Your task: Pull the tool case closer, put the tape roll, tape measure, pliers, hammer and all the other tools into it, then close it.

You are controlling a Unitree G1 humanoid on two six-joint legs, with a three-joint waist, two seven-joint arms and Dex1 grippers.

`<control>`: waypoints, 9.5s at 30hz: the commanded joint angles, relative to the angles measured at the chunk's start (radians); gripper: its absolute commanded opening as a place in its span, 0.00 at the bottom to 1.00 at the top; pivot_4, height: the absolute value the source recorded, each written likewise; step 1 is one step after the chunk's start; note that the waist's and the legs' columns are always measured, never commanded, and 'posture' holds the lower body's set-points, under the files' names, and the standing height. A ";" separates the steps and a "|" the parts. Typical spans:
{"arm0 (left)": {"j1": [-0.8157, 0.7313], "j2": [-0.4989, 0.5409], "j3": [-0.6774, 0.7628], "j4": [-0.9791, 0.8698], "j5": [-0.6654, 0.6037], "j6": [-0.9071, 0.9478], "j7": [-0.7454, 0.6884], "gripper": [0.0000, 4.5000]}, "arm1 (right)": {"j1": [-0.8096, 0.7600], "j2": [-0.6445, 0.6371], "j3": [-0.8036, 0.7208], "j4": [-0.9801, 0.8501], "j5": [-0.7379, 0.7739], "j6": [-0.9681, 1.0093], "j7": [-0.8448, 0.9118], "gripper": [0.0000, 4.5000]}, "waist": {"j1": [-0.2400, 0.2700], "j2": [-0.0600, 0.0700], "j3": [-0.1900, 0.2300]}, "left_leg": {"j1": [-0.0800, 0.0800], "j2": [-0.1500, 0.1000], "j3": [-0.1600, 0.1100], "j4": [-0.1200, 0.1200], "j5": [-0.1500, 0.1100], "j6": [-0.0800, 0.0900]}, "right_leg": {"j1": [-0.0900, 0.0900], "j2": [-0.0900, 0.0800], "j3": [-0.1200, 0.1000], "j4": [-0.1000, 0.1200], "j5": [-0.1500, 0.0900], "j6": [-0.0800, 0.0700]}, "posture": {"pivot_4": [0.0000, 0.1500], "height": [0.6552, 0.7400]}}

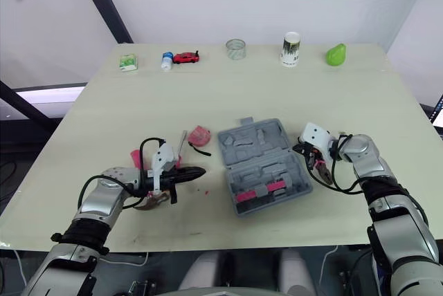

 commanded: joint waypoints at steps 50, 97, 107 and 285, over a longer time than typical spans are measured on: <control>-0.118 -0.139 -0.062 0.134 0.078 -0.056 -0.035 0.02 | 0.014 0.021 -0.004 -0.088 0.012 0.043 0.084 0.00 | 0.000 0.000 0.000 | 0.000 0.000 0.000 0.001 0.000 0.000 | 0.000 0.001 0.000 0.001 0.000 0.000 | 1.00 1.00; 0.104 0.069 -0.092 -0.231 0.047 0.092 -0.154 0.02 | 0.536 -0.083 -0.014 -0.963 0.236 0.621 0.058 0.00 | 0.005 0.000 0.000 | 0.000 0.000 -0.002 0.001 0.000 0.000 | 0.000 0.002 0.000 0.001 0.000 0.000 | 1.00 1.00; 0.188 0.130 -0.073 -0.330 0.020 0.124 -0.158 0.02 | 0.610 -0.104 -0.008 -1.062 0.268 0.673 0.044 0.00 | 0.004 0.000 0.000 | 0.000 0.000 -0.002 0.001 0.000 0.000 | 0.000 0.002 0.000 0.001 0.000 0.000 | 1.00 1.00; 0.646 0.150 0.583 -0.630 -0.404 0.130 -0.007 1.00 | 0.896 -0.393 -0.702 -0.724 0.449 0.264 -0.002 0.99 | 0.005 -0.003 -0.004 | 0.005 0.002 0.002 -0.002 0.000 0.000 | 0.003 -0.009 0.008 -0.001 -0.003 -0.005 | 1.00 1.00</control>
